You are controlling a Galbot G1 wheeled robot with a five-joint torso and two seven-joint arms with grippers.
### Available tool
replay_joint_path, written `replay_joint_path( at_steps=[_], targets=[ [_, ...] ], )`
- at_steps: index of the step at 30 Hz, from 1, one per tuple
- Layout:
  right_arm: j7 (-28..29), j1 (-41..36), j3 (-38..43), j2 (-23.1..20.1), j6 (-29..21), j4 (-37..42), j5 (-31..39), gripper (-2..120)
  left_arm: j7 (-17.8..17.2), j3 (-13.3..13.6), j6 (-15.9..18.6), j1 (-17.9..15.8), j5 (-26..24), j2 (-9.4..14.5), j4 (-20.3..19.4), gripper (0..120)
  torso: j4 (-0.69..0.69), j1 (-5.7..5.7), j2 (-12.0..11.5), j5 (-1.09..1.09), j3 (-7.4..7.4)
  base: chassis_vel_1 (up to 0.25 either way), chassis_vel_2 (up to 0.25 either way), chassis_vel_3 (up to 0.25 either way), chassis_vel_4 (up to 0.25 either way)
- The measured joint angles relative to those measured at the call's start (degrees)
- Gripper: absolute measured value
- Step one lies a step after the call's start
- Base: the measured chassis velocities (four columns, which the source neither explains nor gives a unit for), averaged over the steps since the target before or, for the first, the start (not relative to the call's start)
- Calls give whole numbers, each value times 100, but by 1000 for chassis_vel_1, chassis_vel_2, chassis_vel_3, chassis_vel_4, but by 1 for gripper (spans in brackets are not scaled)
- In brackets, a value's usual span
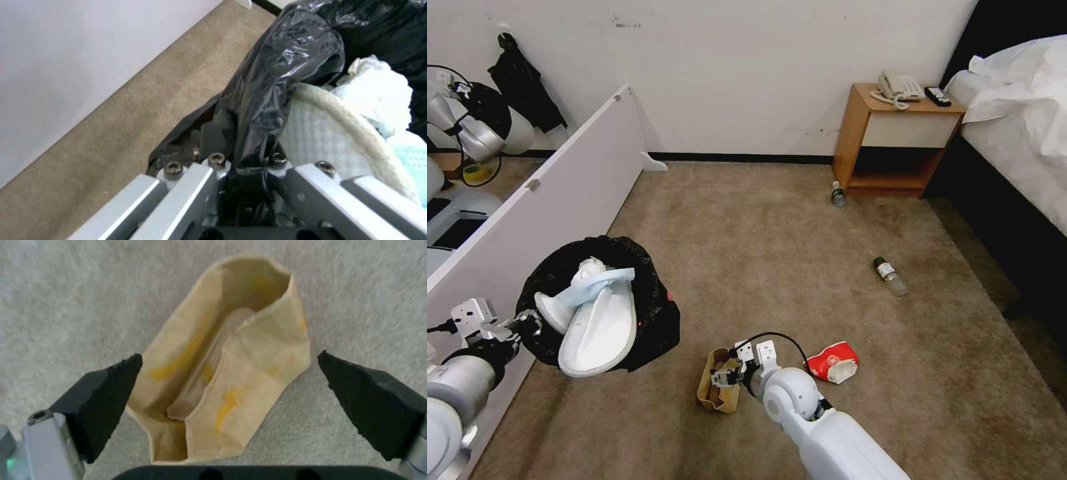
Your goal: Pick up the trash bin, then pick up the garbage from the floor and place it into the trash bin.
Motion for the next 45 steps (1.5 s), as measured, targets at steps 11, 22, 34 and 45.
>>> replay_joint_path(
  at_steps=[11,22,34,45],
  targets=[
    [-21,19,-39,197,130,-496,-228,100,4,120,0,-21,43,-48,-14,1,0,0,0,0,0,0,0,0,0],
    [-239,-27,-66,242,242,-605,-378,100,11,155,0,-14,80,-61,-16,1,0,0,0,0,0,0,0,0,0],
    [-279,-45,72,277,214,-818,-322,97,13,194,0,-15,90,-65,-16,1,0,0,0,0,0,0,0,0,0],
    [-293,-58,181,266,121,-931,-219,61,13,199,0,-14,89,-41,-37,1,0,0,0,1,0,0,0,0,0]
  ],
)
